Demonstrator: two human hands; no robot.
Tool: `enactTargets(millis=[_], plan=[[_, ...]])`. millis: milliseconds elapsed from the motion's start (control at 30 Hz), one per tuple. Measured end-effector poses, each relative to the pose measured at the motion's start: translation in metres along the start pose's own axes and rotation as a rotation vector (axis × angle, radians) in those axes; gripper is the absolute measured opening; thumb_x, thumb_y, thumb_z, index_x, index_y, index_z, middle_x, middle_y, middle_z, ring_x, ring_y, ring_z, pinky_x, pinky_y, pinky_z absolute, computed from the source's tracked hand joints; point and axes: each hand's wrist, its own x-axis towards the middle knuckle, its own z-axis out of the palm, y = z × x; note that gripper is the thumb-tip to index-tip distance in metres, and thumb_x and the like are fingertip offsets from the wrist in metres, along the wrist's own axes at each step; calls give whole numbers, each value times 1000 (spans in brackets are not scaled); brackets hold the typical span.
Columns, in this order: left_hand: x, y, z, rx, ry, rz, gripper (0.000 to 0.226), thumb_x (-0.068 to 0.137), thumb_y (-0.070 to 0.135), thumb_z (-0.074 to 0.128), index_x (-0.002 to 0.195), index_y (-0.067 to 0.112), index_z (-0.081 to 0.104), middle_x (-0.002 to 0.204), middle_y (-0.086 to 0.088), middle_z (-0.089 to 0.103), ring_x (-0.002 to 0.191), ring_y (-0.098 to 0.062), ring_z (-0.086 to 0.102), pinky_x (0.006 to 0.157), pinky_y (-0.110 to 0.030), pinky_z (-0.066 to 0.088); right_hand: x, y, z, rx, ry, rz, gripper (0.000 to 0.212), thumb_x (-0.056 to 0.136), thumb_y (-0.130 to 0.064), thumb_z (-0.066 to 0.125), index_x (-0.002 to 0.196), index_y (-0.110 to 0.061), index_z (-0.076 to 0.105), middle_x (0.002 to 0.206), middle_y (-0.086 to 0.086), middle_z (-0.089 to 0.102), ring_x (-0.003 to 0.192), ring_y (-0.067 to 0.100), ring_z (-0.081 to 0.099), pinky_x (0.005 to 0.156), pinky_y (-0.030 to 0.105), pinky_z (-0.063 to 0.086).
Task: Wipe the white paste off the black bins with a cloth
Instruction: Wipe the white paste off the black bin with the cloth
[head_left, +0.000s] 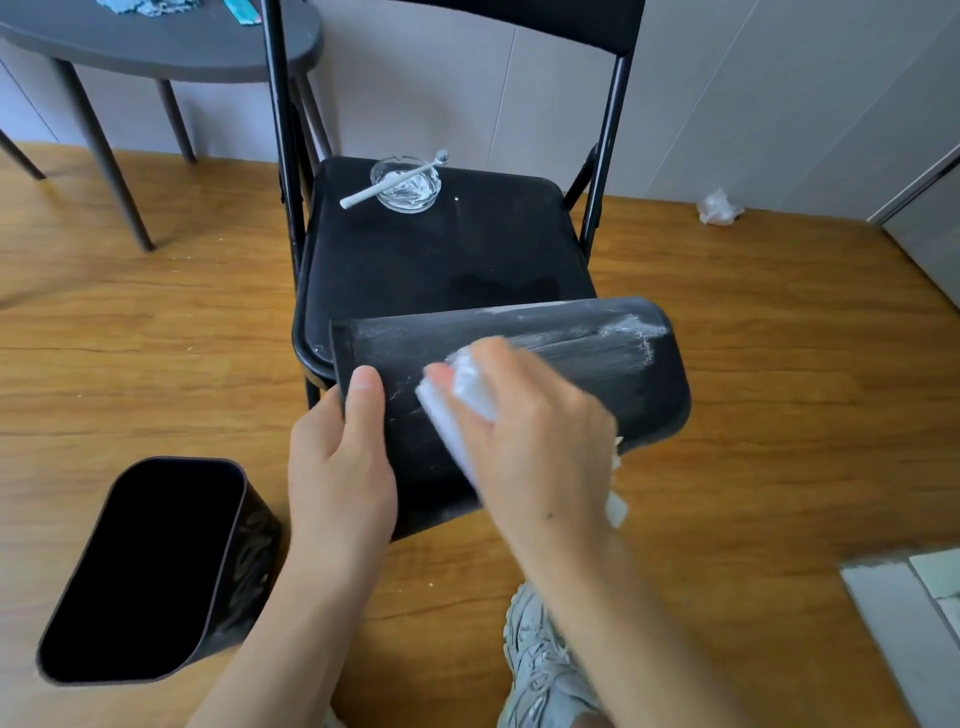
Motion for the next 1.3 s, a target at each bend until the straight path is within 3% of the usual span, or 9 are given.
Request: enactTargets(millis=[133, 200, 333, 500, 667, 767, 1033, 1167, 1300], plan=[[-1, -1, 1, 43, -19, 56, 58, 104, 28, 41, 46, 29, 41, 44, 18, 38, 47, -1, 36, 47, -15, 28, 26, 66, -18, -164, 75, 371, 31, 89, -49, 51, 84, -20, 60, 63, -7, 55, 58, 19, 51, 48, 19, 27], [-1, 0, 2, 51, -9, 75, 55, 104, 26, 42, 50, 28, 33, 43, 17, 35, 46, -1, 35, 45, -14, 27, 30, 86, -26, -179, 79, 430, 34, 92, -51, 46, 86, -20, 58, 66, -5, 58, 61, 18, 53, 48, 22, 28], [-2, 1, 5, 49, 14, 92, 52, 104, 22, 42, 54, 25, 28, 40, 18, 35, 43, -1, 35, 44, -13, 28, 28, 38, -9, -194, 82, 359, 26, 86, -44, 58, 78, -19, 58, 59, -7, 50, 55, 24, 49, 50, 26, 24], [1, -4, 1, 23, 16, 37, 58, 104, 27, 41, 46, 27, 33, 40, 14, 33, 41, -4, 32, 41, -13, 25, 12, -19, 8, -73, -46, 1, 27, 91, -45, 55, 80, -20, 58, 61, -6, 54, 50, 19, 53, 41, 24, 35], [-1, -4, 5, 21, 30, 29, 51, 104, 28, 41, 55, 23, 29, 44, 17, 33, 47, -2, 32, 48, -17, 26, 28, 45, -10, -186, 43, 224, 27, 89, -45, 55, 76, -22, 53, 57, -8, 42, 52, 23, 40, 47, 25, 27], [0, -3, 5, -40, -3, -52, 56, 104, 33, 40, 49, 24, 42, 49, 19, 40, 51, 1, 36, 58, -26, 31, 31, 62, -17, -241, 40, 325, 29, 91, -46, 52, 75, -23, 45, 59, -5, 48, 52, 20, 36, 44, 23, 18], [4, -6, -2, -114, -56, -139, 55, 105, 43, 34, 55, 24, 46, 53, 9, 44, 57, -11, 41, 58, -32, 35, 3, -38, 11, 12, -59, -49, 27, 91, -44, 53, 82, -19, 59, 61, -4, 54, 49, 18, 53, 38, 27, 38], [0, -5, -1, -114, -87, -131, 58, 97, 53, 35, 69, 3, 42, 67, -5, 42, 66, -20, 39, 67, -39, 34, 17, -14, 7, -71, 1, 27, 28, 90, -45, 56, 77, -20, 56, 59, -5, 53, 50, 22, 54, 42, 25, 33], [-1, -1, 4, -123, -61, -137, 58, 99, 52, 35, 66, 5, 33, 66, -4, 37, 64, -20, 35, 64, -37, 32, 31, -4, 3, -104, -11, 92, 28, 92, -43, 54, 78, -19, 54, 59, -7, 54, 49, 18, 53, 44, 23, 35]])
